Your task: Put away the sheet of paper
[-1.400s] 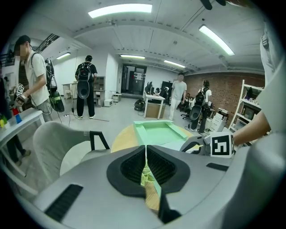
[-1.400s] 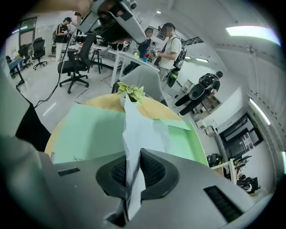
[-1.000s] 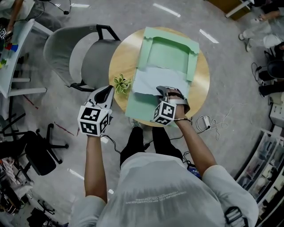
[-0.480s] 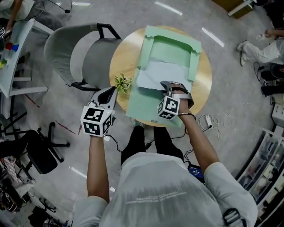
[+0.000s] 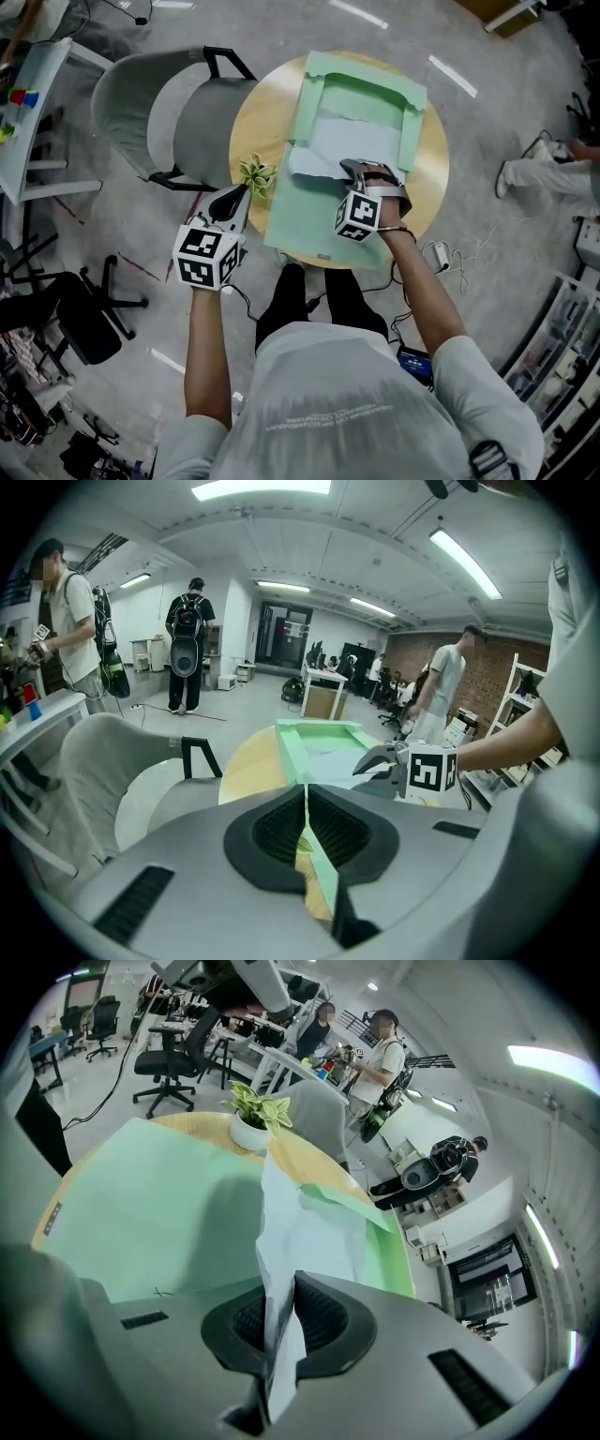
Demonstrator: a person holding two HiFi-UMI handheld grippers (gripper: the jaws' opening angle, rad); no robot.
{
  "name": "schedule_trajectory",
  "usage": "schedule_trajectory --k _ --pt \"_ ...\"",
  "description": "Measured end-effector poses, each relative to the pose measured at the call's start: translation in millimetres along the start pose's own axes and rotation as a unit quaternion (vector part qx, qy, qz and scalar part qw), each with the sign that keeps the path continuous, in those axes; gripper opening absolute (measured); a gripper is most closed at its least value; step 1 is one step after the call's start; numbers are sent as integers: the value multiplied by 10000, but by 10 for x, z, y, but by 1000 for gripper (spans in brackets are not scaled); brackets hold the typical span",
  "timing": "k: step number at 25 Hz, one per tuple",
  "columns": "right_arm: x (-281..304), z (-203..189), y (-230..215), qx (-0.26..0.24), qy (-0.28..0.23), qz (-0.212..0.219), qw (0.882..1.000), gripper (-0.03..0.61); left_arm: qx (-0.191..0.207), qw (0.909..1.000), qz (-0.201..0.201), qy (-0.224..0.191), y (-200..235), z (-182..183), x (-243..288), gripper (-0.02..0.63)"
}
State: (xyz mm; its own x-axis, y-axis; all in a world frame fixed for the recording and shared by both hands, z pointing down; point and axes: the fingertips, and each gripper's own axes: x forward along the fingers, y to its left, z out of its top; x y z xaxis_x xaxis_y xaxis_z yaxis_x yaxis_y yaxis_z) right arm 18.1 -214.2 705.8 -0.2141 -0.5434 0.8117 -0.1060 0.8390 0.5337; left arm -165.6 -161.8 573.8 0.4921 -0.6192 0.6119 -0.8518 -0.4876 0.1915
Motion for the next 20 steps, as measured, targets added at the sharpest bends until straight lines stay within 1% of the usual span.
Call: schedule_trajectory --k 3,14,20 --pt "46 3 -57 -108 -2 -18 9999 31 -11 10000 14 38 6 -6 16 26" --pt "239 -29 -288 -139 -43 142 9998 31 -170 9997 142 105 86 45 86 26" --pt "375 -66 -315 -419 -17 293 9987 31 -275 9992 226 161 108 38 97 26"
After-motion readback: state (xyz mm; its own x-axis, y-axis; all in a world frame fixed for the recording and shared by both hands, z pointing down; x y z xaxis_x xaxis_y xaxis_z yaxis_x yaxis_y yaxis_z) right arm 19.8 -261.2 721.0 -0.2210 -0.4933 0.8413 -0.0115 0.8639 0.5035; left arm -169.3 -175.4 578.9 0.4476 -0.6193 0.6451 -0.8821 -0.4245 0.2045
